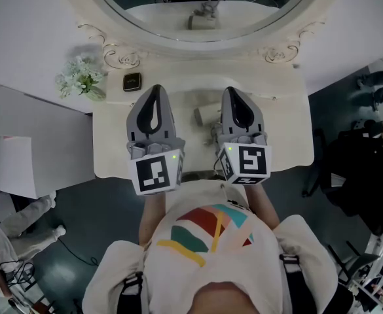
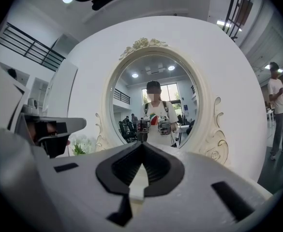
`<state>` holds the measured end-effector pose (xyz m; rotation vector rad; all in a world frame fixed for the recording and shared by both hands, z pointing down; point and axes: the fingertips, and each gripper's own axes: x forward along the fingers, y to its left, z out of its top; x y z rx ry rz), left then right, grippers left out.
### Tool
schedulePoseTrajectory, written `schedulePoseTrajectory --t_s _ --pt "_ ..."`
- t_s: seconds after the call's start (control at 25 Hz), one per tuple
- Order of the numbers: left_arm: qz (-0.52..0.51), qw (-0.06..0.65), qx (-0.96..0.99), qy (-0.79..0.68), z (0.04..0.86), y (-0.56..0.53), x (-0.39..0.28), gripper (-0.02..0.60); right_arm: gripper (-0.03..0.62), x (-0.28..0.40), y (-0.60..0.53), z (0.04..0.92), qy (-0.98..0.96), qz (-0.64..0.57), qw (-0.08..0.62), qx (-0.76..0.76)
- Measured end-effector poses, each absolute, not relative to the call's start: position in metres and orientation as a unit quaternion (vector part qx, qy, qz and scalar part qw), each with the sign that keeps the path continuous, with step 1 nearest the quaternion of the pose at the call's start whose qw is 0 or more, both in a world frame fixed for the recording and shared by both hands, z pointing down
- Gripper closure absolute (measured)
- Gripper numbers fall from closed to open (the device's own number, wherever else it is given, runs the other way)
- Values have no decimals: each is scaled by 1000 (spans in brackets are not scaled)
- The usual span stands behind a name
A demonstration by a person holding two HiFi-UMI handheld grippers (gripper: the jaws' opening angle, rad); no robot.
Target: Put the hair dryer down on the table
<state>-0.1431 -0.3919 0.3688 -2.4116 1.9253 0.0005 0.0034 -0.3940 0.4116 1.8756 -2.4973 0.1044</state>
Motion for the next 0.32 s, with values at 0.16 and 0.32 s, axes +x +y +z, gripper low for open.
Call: schedulePoseTrajectory --t_s 0.16,0.32 --pt "-5 27 -784 620 370 -386 -141 577 595 4 -389 412 -800 37 10 599" --pt "-5 26 -784 620 371 -385 -141 577 595 3 -388 414 -800 39 11 599"
